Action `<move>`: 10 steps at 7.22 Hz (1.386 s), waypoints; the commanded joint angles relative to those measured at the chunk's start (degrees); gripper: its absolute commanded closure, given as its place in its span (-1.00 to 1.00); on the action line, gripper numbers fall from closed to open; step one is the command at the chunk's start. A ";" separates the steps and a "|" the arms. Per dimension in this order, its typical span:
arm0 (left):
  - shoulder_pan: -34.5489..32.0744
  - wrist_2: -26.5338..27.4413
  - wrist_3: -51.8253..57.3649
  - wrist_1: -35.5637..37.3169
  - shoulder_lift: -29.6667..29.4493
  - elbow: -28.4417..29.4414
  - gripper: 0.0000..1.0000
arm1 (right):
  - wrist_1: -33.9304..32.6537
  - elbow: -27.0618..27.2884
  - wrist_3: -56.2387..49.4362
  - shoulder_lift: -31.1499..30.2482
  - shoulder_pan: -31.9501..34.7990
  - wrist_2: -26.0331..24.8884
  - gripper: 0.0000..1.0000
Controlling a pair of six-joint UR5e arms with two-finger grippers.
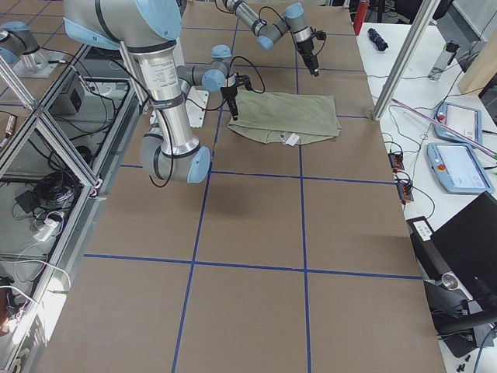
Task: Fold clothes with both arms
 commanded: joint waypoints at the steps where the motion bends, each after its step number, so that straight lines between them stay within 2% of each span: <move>1: -0.07 0.03 0.00 -0.05 0.15 -0.05 -0.28 | 0.02 -2.30 -0.79 1.36 -0.09 0.33 -0.17; 2: 0.01 0.03 0.00 -0.05 0.15 -0.05 -0.28 | 0.02 -2.67 -0.88 1.89 -0.09 0.42 0.06; 3: 0.01 0.03 0.00 0.04 0.15 -0.05 -0.28 | -0.07 -2.84 -0.88 1.89 -0.44 0.33 0.56; 5: -0.07 0.03 0.00 -0.05 0.15 -0.05 -0.27 | -0.07 -2.85 -0.88 1.19 -1.05 0.33 1.00; 8: -0.07 -0.06 -0.09 -0.05 0.07 -0.14 -0.27 | -0.07 -2.50 -1.40 1.28 0.42 1.63 1.00; 9: -0.07 -0.06 -0.35 -0.05 0.07 -0.14 -0.27 | -0.42 -0.49 -3.41 -0.20 2.35 4.78 1.00; 10: 0.01 -0.06 -1.40 -0.05 -0.02 -0.23 -0.27 | 0.02 0.31 -2.73 -3.61 2.02 4.20 1.00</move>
